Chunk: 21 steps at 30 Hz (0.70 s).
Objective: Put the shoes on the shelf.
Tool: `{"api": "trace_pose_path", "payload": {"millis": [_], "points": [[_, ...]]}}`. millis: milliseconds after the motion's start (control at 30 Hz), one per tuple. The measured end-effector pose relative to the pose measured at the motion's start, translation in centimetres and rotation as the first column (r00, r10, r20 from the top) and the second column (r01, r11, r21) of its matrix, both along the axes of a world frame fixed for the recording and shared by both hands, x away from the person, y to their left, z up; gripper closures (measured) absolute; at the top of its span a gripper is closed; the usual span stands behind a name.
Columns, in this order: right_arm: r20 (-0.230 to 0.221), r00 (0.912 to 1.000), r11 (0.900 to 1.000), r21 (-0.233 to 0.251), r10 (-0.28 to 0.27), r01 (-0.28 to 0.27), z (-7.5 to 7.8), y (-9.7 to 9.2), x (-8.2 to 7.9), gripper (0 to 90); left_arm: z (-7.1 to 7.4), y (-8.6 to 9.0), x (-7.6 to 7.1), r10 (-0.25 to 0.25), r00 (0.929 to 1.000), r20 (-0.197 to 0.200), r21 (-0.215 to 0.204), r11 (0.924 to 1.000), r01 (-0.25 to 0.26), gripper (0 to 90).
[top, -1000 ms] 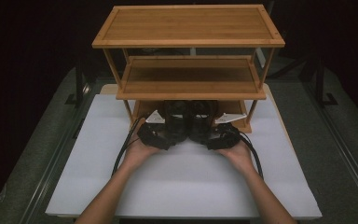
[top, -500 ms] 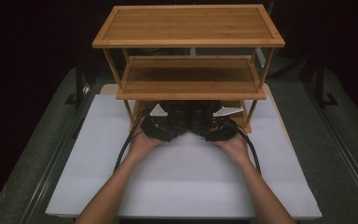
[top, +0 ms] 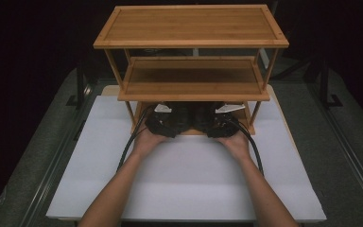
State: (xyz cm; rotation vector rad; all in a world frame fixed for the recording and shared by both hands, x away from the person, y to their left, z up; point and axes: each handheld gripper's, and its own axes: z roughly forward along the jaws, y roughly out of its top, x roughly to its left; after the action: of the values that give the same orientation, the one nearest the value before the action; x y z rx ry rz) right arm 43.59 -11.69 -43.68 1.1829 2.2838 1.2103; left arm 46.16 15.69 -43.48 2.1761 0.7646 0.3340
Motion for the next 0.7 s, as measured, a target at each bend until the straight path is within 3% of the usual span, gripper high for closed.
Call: {"api": "trace_pose_path", "payload": {"millis": [100, 333, 700], "points": [[-0.015, 0.9998, 1.0, 0.003, -0.009, 0.009, -0.2, 0.0, 0.2, 22.6, -0.3, -0.1, 0.2, 0.006, 1.0, -0.003, 0.003, 1.0, -0.006, 11.7], [-0.02, 0.9998, 0.9996, -0.03, -0.004, 0.003, -1.0, 0.2, 0.5, 22.5, -1.0, -0.3, 0.4, 0.0, 1.0, -0.006, 0.053, 0.9986, 0.001, 11.6], [-0.029, 0.9996, 0.9994, -0.036, -0.002, 0.001, -1.3, 0.3, 0.6, 22.8, -1.1, -0.1, 0.7, 0.005, 0.9999, -0.015, 0.048, 0.9988, -0.005, 11.9]]}}
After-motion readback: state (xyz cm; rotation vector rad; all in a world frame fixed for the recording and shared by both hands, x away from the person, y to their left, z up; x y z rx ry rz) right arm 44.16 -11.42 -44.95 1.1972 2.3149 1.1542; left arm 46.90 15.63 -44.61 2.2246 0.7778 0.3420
